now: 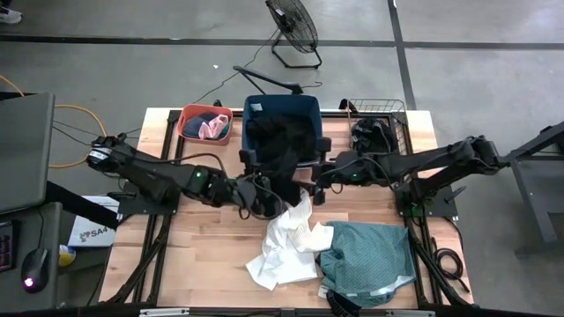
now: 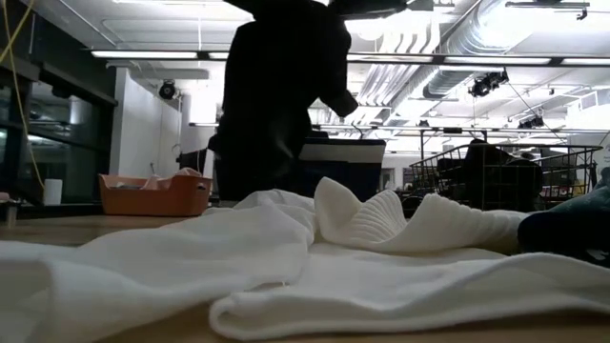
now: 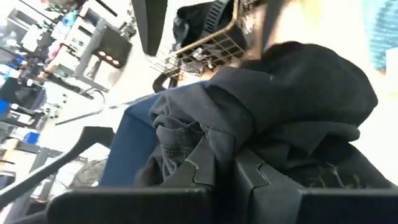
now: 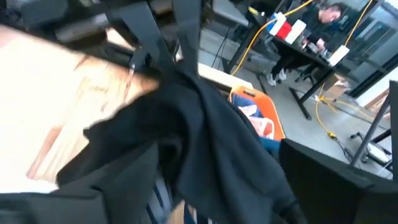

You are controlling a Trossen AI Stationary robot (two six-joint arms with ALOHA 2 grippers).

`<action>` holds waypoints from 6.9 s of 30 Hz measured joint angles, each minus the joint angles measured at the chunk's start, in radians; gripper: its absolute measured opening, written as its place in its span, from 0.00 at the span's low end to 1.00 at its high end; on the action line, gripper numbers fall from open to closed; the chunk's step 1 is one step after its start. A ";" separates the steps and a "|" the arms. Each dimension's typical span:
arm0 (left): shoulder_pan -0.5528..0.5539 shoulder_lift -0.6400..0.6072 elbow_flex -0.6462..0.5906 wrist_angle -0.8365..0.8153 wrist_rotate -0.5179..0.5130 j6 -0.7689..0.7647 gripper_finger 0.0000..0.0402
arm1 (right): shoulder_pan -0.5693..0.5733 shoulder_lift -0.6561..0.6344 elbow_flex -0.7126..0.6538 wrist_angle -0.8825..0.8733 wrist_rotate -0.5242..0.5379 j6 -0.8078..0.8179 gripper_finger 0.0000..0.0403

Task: Pick & Place Cloths
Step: Put the left black boxer into the wire basket, then put the white sock into the orange bin

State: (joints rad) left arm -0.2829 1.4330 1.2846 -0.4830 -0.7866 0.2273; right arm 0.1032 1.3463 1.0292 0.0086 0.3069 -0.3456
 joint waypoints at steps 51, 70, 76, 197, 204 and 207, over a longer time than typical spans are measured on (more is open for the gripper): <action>0.086 0.008 0.224 0.152 0.239 0.105 0.17 | -0.011 0.198 -0.001 0.532 0.145 -0.041 0.06; -0.048 -0.179 0.224 -0.049 -0.028 0.041 0.89 | -0.024 -0.068 -0.001 -0.005 0.604 0.127 0.06; -0.081 -0.231 0.224 -0.293 -0.048 -0.225 0.87 | -0.094 -0.201 -0.001 -0.379 0.685 0.418 0.06; -0.077 -0.741 -0.718 0.188 0.082 -0.649 0.79 | -0.062 -0.134 0.000 -0.800 -0.227 0.536 0.58; -0.078 -0.741 -0.718 0.175 0.081 -0.650 0.79 | -0.014 0.072 0.000 -0.685 -0.228 0.471 0.58; -0.077 -0.741 -0.718 0.173 0.081 -0.651 0.79 | -0.016 0.147 0.000 -0.639 -0.230 0.446 0.58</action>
State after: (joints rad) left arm -0.3603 0.6918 0.5671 -0.3103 -0.7051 -0.4236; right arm 0.0872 1.4930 1.0294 -0.6306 0.0770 0.1007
